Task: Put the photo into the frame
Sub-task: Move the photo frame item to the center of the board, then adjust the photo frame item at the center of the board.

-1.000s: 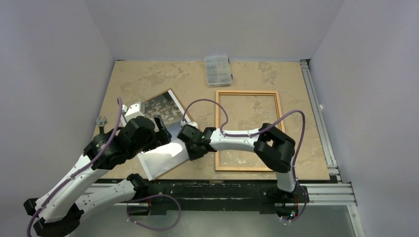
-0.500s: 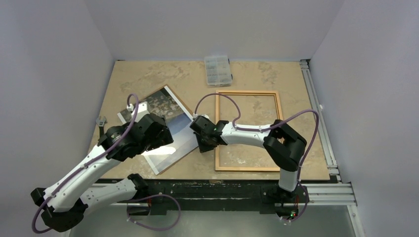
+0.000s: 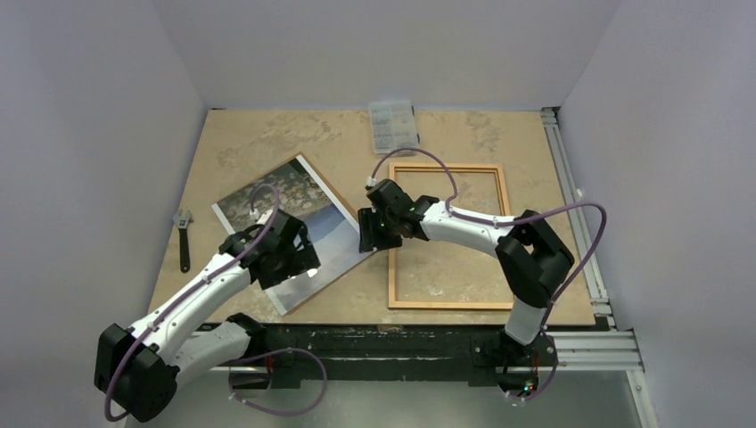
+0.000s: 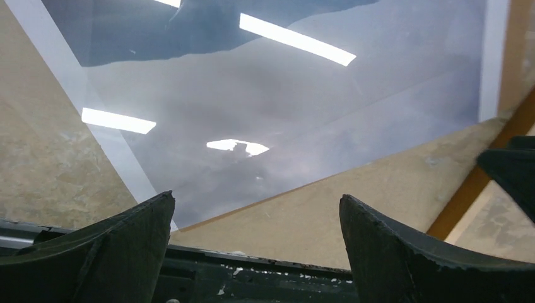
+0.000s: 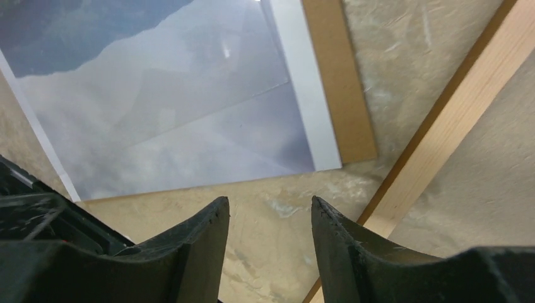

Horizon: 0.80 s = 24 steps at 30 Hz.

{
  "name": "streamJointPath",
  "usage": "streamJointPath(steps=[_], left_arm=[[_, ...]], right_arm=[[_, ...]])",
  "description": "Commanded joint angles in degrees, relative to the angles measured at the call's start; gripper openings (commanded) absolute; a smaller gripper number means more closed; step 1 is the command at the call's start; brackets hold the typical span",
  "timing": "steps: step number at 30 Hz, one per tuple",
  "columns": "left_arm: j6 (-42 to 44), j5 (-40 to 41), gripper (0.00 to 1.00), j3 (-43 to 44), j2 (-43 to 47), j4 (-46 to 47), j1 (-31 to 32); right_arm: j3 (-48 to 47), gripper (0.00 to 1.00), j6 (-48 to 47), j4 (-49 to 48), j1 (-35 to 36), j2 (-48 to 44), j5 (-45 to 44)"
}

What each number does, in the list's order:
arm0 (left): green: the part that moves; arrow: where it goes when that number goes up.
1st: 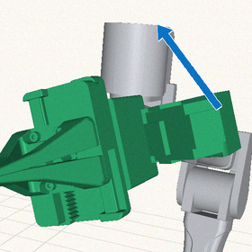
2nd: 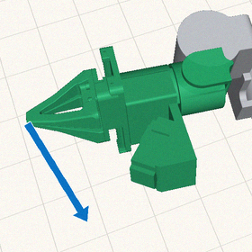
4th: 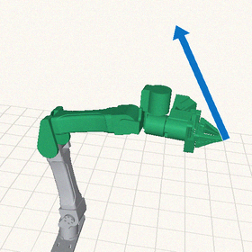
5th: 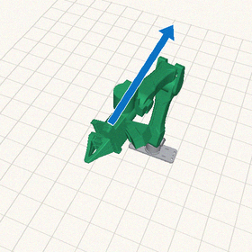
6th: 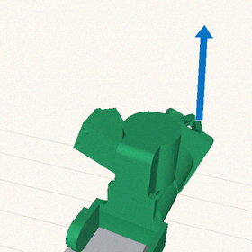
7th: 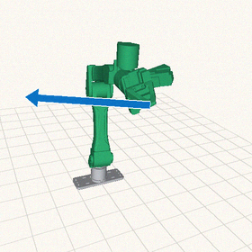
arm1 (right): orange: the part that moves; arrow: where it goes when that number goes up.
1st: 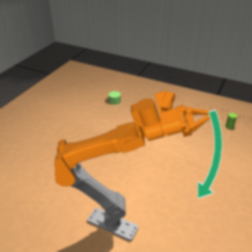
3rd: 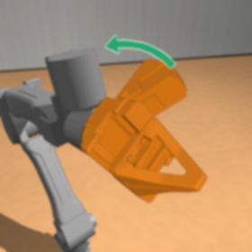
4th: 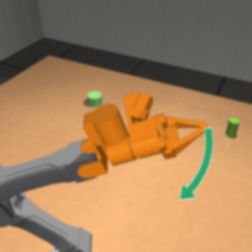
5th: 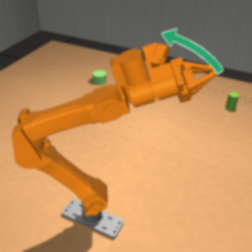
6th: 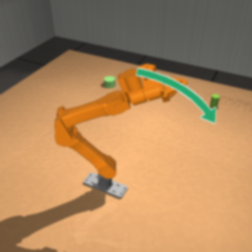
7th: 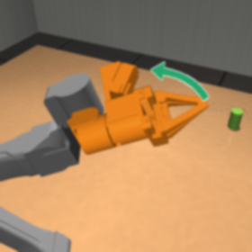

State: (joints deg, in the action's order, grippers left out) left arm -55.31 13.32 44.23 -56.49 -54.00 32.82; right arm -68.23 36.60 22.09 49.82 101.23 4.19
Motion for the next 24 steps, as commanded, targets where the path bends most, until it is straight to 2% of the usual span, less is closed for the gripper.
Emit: streamJointPath(steps=[1, 5, 12, 19, 24], left_arm=[[3.44, -9.88, 1.0, -8.34, 1.21, 11.31, -7.78], [4.15, -11.8, 1.0, -13.79, 3.61, 12.76, -15.62], [4.28, -11.61, 0.98, -19.38, 12.7, 10.25, -25.69], [0.11, -4.92, 0.93, -20.14, 17.79, 5.54, -26.39], [-2.45, -2.71, 0.83, -20.54, 17.12, 3.74, -26.4]], right_arm=[[-3.27, 0.52, -1.86, -3.16, -3.23, 2.23, 6.52], [-7.07, 0.57, -2.13, -4.67, -5.55, 5.96, 10.5], [-18.01, 0.57, -4.58, -1.3, -6.81, 15.76, 13.3], [-22.93, 0.57, -6.91, 0.76, -7.58, 20.79, 9.87], [-23.34, 0.57, -8.1, 1.21, -7.68, 23.62, 12.83]])
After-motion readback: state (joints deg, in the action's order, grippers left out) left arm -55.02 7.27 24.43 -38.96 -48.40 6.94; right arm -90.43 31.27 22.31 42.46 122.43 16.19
